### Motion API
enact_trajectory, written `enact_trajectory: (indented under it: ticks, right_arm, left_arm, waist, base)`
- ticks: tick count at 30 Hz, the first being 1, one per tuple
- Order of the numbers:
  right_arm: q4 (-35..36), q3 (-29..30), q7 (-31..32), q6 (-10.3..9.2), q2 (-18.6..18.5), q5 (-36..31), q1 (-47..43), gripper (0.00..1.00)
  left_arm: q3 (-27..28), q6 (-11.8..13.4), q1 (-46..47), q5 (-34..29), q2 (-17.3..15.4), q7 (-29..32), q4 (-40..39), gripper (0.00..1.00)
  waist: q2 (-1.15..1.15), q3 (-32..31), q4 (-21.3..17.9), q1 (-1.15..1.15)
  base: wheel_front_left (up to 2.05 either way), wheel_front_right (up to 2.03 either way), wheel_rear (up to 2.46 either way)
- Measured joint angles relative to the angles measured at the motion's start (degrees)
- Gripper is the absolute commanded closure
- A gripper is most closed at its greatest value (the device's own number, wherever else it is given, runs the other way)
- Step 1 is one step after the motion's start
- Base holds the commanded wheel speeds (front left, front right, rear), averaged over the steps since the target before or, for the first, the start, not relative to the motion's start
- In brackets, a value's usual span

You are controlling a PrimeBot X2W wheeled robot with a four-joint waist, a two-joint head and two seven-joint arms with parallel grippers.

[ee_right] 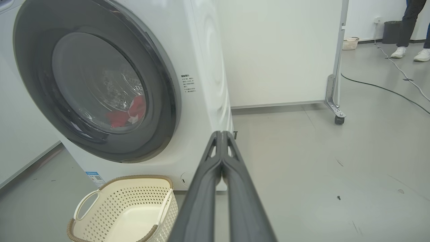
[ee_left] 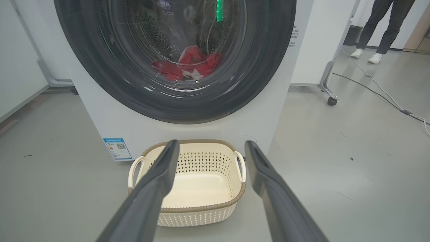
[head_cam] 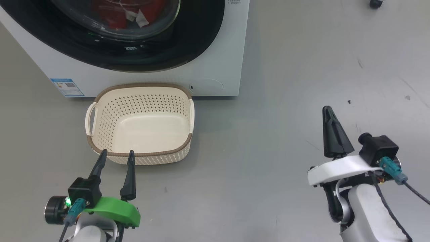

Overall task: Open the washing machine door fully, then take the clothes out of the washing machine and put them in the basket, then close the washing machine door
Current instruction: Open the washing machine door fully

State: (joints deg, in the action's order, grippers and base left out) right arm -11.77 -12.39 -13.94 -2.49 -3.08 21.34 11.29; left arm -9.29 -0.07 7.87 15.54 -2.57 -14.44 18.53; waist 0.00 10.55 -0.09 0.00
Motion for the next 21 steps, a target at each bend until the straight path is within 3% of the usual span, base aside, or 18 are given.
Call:
enact_trajectory:
  ticks: [11,21]
  right_arm:
    - [3.2,8.2,1.3,3.58,0.0,14.4,8.3,1.0]
    - [4.4,11.3,10.0,4.37,-0.1,24.8,20.5,1.0]
  left_arm:
    - [-1.5,-1.4,4.1,-0.1,0.2,0.0,-0.9,0.0]
    - [-1.6,-1.9,6.6,0.1,0.4,0.0,-2.5,0.0]
  waist:
    - [0.0,5.5,2.4,0.0]
    - [0.0,11.4,5.5,0.0]
  base:
    - [0.0,0.0,0.0]
    - [0.0,0.0,0.0]
